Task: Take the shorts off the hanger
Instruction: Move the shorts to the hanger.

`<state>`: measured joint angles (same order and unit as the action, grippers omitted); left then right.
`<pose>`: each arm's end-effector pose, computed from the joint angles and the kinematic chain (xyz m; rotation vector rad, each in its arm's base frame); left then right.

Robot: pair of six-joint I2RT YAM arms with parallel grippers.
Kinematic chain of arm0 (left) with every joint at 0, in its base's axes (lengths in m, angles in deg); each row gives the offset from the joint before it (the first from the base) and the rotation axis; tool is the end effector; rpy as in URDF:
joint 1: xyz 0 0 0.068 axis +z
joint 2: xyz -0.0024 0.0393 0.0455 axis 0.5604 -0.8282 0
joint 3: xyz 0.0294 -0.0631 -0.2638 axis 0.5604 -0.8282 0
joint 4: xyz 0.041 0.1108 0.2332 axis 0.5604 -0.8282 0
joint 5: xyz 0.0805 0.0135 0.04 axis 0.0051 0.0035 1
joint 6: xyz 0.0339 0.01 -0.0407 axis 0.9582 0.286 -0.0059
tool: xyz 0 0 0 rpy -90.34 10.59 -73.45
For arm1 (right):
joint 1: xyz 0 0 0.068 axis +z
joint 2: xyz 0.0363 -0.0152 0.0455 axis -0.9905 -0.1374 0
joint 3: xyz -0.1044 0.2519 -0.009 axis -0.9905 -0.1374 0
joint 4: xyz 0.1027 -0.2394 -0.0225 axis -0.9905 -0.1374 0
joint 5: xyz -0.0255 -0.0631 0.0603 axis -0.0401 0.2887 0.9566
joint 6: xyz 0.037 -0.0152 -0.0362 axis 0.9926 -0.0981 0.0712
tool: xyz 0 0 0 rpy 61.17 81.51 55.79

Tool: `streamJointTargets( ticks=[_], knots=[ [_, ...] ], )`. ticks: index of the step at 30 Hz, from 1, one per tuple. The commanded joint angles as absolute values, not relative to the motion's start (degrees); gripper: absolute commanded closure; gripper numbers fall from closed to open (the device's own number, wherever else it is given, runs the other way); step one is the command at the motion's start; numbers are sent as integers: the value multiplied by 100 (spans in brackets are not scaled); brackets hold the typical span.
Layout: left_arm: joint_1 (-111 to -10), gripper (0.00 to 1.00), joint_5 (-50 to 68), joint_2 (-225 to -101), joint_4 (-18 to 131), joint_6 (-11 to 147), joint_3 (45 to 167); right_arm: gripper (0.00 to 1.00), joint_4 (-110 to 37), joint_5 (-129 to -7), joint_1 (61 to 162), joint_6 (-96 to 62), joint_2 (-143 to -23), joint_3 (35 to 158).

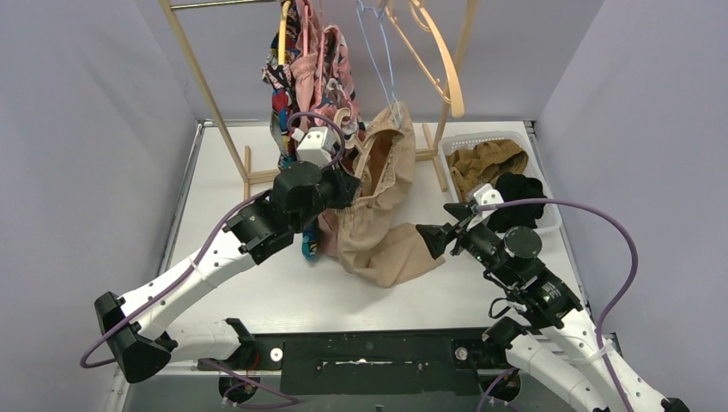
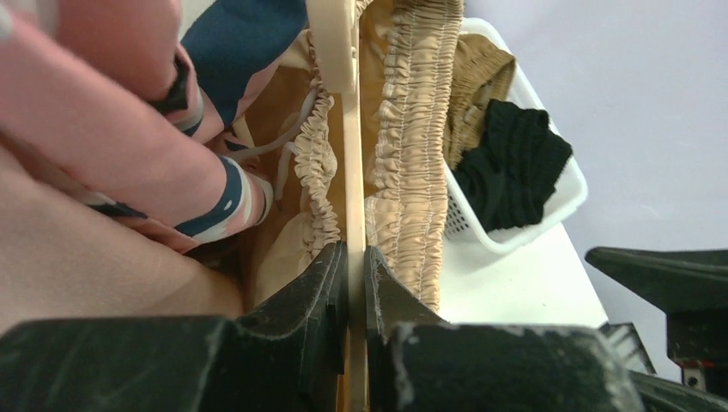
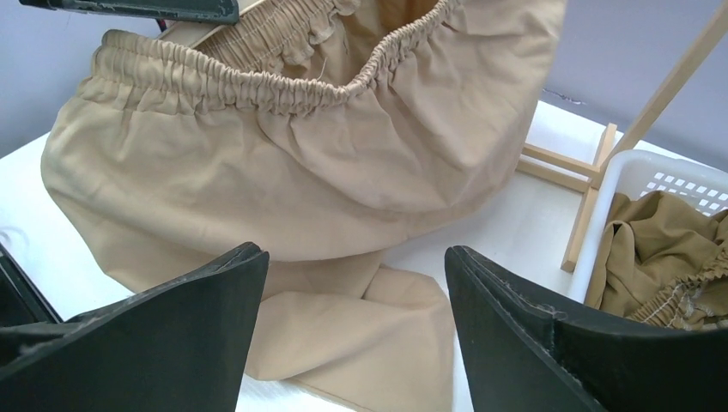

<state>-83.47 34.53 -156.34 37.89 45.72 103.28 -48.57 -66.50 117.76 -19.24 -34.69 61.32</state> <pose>0.1853 -0.2000 0.3940 0.0462 1.8940 -0.7363 0.1115 0.0871 0.3393 -0.5755 1.5999 0.6660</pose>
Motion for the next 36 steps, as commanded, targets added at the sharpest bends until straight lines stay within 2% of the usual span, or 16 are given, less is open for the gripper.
streamJointTargets(
  ticks=[1,4,10,17,26,36],
  knots=[
    [-8303,100,4050,-15747,3826,4805,11011,23,-4371,-6803,11752,-1776,-3526,6348],
    [-8304,100,4092,-15709,3651,4938,11053,23,-4390,-6900,11753,-1792,-3481,6299],
    [-8301,100,2938,-15255,3767,5605,10830,22,-4313,-7010,11753,-1857,-3442,6185],
    [-8284,100,2564,-14876,3664,6008,10639,22,-4215,-7075,11746,-1892,-3508,6118],
    [-8261,100,1183,-15076,2485,7377,10799,22,-4430,-6938,11743,-1807,-3353,6240],
    [-8251,100,510,-15152,2191,7801,10477,22,-4698,-7211,11745,-1616,-4097,6574]
  ],
)
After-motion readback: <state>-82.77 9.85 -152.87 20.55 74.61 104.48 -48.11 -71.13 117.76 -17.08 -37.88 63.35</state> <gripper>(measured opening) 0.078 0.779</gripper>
